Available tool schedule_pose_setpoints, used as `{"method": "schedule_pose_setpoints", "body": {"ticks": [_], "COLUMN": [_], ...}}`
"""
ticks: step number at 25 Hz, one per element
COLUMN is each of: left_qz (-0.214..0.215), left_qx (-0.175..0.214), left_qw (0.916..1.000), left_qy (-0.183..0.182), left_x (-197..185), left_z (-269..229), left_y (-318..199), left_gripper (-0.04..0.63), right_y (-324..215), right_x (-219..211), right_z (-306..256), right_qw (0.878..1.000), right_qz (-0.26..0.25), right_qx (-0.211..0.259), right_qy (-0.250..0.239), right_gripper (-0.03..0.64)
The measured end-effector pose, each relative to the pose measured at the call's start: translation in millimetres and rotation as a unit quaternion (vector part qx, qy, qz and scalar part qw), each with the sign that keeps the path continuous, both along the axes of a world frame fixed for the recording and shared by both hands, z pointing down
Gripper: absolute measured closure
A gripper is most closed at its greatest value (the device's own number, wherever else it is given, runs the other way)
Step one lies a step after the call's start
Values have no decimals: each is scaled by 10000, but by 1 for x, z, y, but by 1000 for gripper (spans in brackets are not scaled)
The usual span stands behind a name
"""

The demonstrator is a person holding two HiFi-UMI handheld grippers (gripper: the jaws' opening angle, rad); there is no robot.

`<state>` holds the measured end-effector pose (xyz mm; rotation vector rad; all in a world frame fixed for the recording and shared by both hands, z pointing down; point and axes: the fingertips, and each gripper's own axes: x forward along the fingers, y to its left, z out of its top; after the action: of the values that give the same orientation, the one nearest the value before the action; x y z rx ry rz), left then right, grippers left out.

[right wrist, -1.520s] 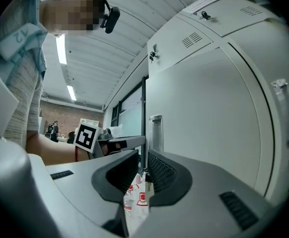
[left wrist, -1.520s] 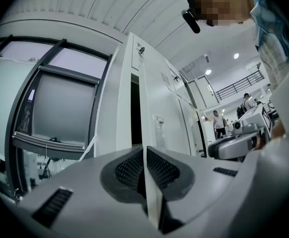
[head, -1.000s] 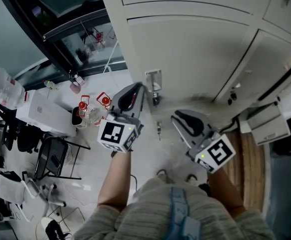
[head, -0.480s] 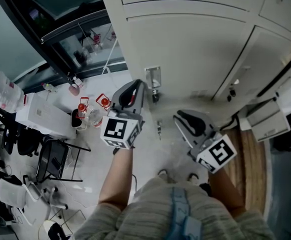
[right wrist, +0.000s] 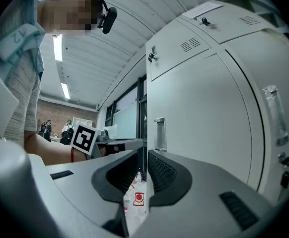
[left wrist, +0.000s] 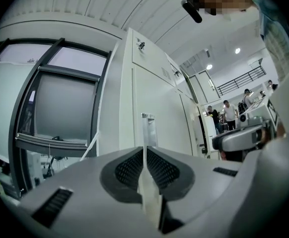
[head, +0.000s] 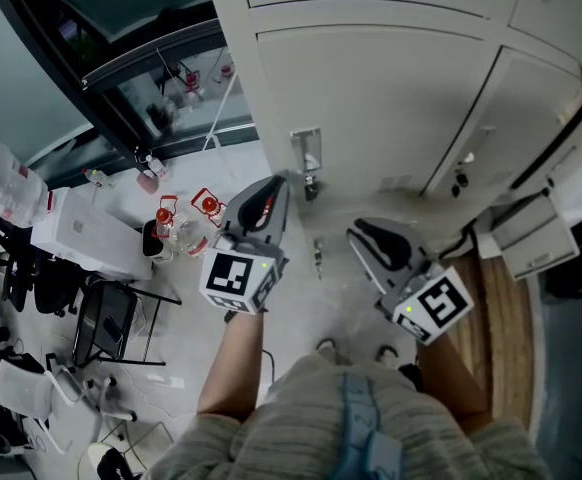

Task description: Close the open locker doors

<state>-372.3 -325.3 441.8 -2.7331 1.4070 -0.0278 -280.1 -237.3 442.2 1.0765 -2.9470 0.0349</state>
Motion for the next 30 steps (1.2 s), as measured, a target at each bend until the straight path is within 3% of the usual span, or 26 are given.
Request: {"method": "schedule_pose_setpoints", "body": {"ticks": [7,12,15,24,30], "left_qz": [617,1139,1346,2238,2904], "left_qx": [-4,82,117,122,106], "left_qw": [9981,9935,9907,9739,9556], "left_qy": [43,20,184,359,493], "left_x": [37,81,112,252,359], "left_z": [-4,-12,-17,-26,-26], "left_y": [38,60,71,108,134], "left_gripper": [589,589,589,589,589], "right_y": [11,22,29,57,77], "right_x": [10,32,55,176,272], "right_z": [-6,-12,-11,-18,-19], "right_qw": [9999,9996,9993,9952,9898], "right_qz": [104,251,332,964,1406], "right_qx": [83,130,127,153,208], "right_qy": [-60,-98,-90,12,130], "right_gripper": [580,580,579,579,579]}}
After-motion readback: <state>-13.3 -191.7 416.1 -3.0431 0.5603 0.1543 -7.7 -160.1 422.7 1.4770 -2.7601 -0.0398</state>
